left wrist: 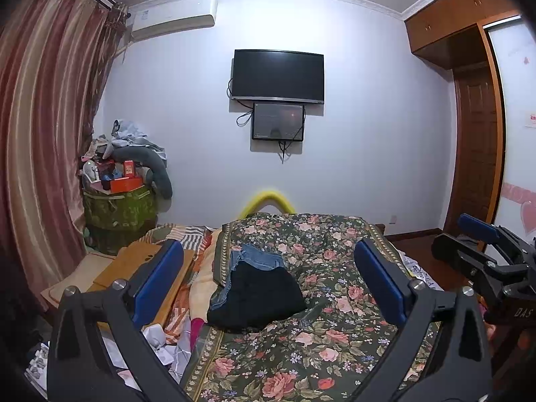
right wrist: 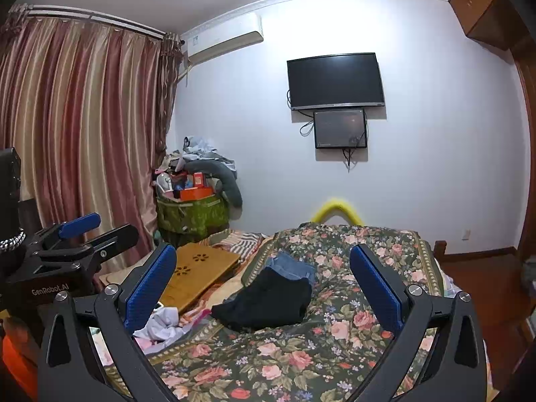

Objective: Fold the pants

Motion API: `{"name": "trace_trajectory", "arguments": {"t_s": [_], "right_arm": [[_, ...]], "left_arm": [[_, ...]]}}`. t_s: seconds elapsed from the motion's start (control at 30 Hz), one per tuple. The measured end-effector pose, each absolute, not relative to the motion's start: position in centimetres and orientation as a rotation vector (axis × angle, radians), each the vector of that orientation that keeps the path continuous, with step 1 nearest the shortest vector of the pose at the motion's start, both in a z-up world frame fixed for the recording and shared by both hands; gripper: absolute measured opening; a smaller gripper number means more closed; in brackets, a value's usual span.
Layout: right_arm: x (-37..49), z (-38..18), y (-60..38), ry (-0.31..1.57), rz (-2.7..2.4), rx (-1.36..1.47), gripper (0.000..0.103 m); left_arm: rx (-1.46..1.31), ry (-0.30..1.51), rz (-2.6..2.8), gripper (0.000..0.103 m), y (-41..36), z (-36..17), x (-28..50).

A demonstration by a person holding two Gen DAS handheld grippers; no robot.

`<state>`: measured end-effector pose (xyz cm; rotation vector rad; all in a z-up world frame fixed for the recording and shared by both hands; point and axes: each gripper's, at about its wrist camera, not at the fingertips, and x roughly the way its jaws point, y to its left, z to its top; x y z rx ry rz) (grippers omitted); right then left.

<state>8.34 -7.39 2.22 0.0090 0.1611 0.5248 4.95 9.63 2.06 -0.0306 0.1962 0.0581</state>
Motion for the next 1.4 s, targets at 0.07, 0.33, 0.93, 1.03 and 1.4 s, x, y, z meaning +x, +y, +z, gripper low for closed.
{"name": "trace_trajectory", "arguments": {"t_s": [0.07,0.33,0.93,1.03,1.4], "right_arm": [[8.27,2.14,-7.39,0.162,0.525,0.010,0.103],[8.42,1.81,-7.59,0.176,0.522,0.013,0.103],[8.33,1.62,-7.89,0.188,0.516,0.024,0.103],[8.32,1.61,-7.99,0.194,0.515,0.026,0.103],[8.33,1.73,-7.97,0.202,0.511,0.027,0.103]], "left_arm": [[-0.031,0.201,0.058,0.103,9.75,1.88,5.05],[-0.033,0.215,0.059,0.103,9.88,1.50,5.43],[-0.043,0.228,0.052,0.103,10.08,1.20,5.81],[-0.038,0.228,0.049,0.103,10.05,1.12,5.74],[-0.038,0.235,0.035,0.103,10.03,1.07,5.79]]}}
